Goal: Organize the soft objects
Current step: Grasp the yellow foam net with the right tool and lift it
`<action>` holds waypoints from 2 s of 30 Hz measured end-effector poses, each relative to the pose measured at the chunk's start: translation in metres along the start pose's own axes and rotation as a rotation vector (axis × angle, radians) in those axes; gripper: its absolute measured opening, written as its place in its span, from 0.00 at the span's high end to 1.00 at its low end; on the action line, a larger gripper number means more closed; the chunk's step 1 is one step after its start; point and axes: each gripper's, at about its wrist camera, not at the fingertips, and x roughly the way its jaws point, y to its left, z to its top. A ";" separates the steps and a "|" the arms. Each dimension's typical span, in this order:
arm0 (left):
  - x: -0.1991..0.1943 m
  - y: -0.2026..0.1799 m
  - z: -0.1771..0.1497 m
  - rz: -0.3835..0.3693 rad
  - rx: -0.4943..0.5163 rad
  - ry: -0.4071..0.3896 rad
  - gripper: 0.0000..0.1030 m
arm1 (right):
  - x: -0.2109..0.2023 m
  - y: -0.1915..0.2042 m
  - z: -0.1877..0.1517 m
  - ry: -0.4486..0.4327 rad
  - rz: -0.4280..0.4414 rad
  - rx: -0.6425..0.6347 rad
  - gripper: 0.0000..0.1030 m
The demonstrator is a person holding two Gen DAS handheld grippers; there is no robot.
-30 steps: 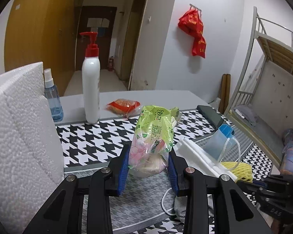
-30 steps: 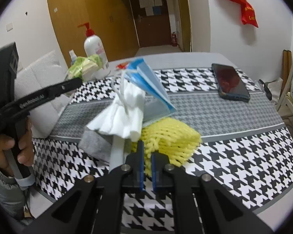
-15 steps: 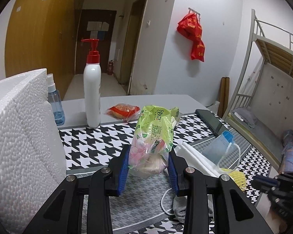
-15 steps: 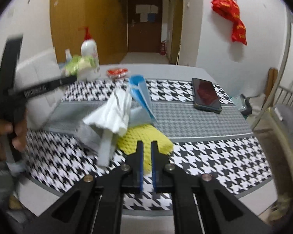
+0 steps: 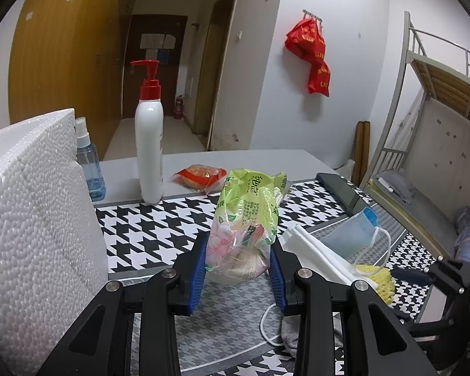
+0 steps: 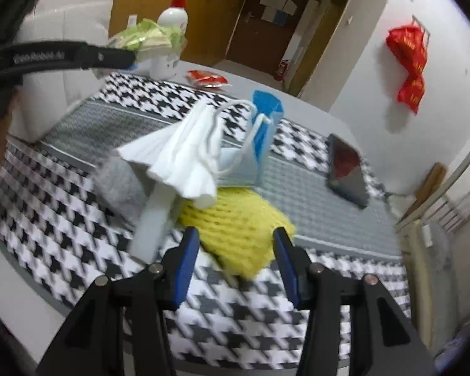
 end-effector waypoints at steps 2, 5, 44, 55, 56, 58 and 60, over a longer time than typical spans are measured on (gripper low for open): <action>0.000 0.000 0.000 -0.006 -0.002 0.001 0.64 | 0.000 0.003 0.000 0.001 -0.015 -0.051 0.48; -0.001 0.000 0.000 -0.007 -0.004 0.000 0.64 | -0.003 0.008 0.000 -0.002 -0.016 -0.116 0.48; -0.068 -0.014 0.009 -0.058 0.033 -0.162 0.64 | 0.000 -0.057 -0.017 0.038 0.350 0.291 0.88; -0.091 -0.006 0.005 -0.020 0.022 -0.199 0.64 | -0.016 -0.075 -0.016 -0.032 0.413 0.417 0.88; -0.091 -0.005 0.006 -0.020 0.021 -0.197 0.64 | -0.018 -0.076 -0.015 -0.038 0.415 0.423 0.88; -0.095 -0.003 0.006 -0.014 0.024 -0.202 0.64 | -0.023 -0.078 -0.015 -0.051 0.429 0.429 0.88; -0.100 -0.002 0.007 -0.003 0.029 -0.214 0.64 | -0.030 -0.081 -0.014 -0.067 0.425 0.436 0.88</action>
